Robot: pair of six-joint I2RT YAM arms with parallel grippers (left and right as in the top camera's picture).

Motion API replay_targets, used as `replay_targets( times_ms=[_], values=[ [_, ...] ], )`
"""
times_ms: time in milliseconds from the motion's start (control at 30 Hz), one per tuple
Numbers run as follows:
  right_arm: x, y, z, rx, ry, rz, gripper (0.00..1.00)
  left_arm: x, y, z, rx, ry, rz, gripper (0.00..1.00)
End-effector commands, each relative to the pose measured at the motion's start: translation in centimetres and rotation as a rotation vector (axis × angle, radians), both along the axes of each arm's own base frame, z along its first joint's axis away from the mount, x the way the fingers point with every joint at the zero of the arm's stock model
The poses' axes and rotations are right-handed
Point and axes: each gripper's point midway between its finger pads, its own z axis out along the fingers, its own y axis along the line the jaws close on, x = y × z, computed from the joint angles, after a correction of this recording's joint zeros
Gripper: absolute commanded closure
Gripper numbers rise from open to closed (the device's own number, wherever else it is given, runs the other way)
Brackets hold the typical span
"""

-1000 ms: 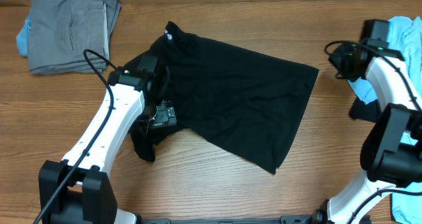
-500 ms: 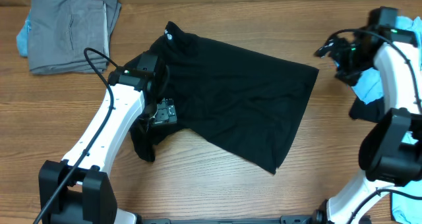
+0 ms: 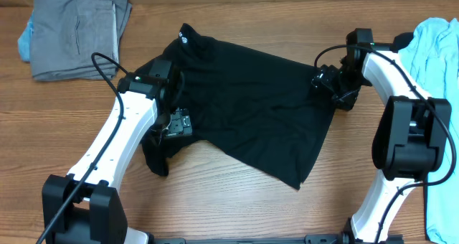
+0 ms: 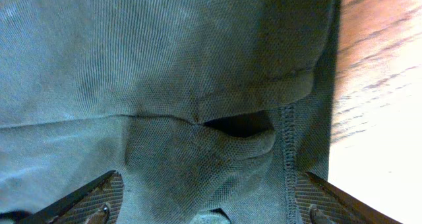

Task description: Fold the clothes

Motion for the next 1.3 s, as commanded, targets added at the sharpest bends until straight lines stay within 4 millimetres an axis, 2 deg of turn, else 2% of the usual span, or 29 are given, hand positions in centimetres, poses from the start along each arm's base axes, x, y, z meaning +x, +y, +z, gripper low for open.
replay_targets(
  times_ms=[0,167,300,533,733,900,1000,1133,1267],
  values=[
    [0.3,-0.5,0.4,-0.016,-0.007,-0.041,0.13,-0.1,0.1,-0.1,0.0,0.006,-0.016,0.0],
    [0.4,-0.4,0.0,-0.016,-0.006,-0.039,0.23,-0.1,0.1,-0.1,0.0,0.006,-0.016,0.0],
    [0.3,-0.4,-1.3,-0.011,0.019,-0.039,0.25,-0.1,0.1,-0.1,0.0,0.007,-0.016,0.0],
    [0.9,-0.4,-1.8,-0.013,0.0,-0.038,0.41,-0.1,0.1,-0.1,0.0,0.006,-0.016,0.0],
    [1.3,-0.7,-1.8,-0.025,-0.018,-0.04,0.66,-0.1,0.1,-0.1,0.0,0.006,-0.016,0.0],
    [1.9,-1.6,-1.6,-0.071,-0.035,-0.046,0.81,0.0,0.1,-0.1,0.0,0.006,-0.019,0.0],
    [2.8,-2.1,-0.8,-0.076,-0.066,-0.057,0.96,0.1,0.1,-0.1,-0.001,0.0,-0.023,0.0],
    [4.9,-3.5,0.5,-0.081,-0.137,-0.09,0.96,0.5,0.0,-0.1,-0.004,-0.015,-0.022,0.0],
    [6.9,-5.7,1.5,-0.089,-0.221,-0.145,0.96,0.7,-0.1,-0.1,-0.007,-0.025,-0.022,0.0]
  ],
)
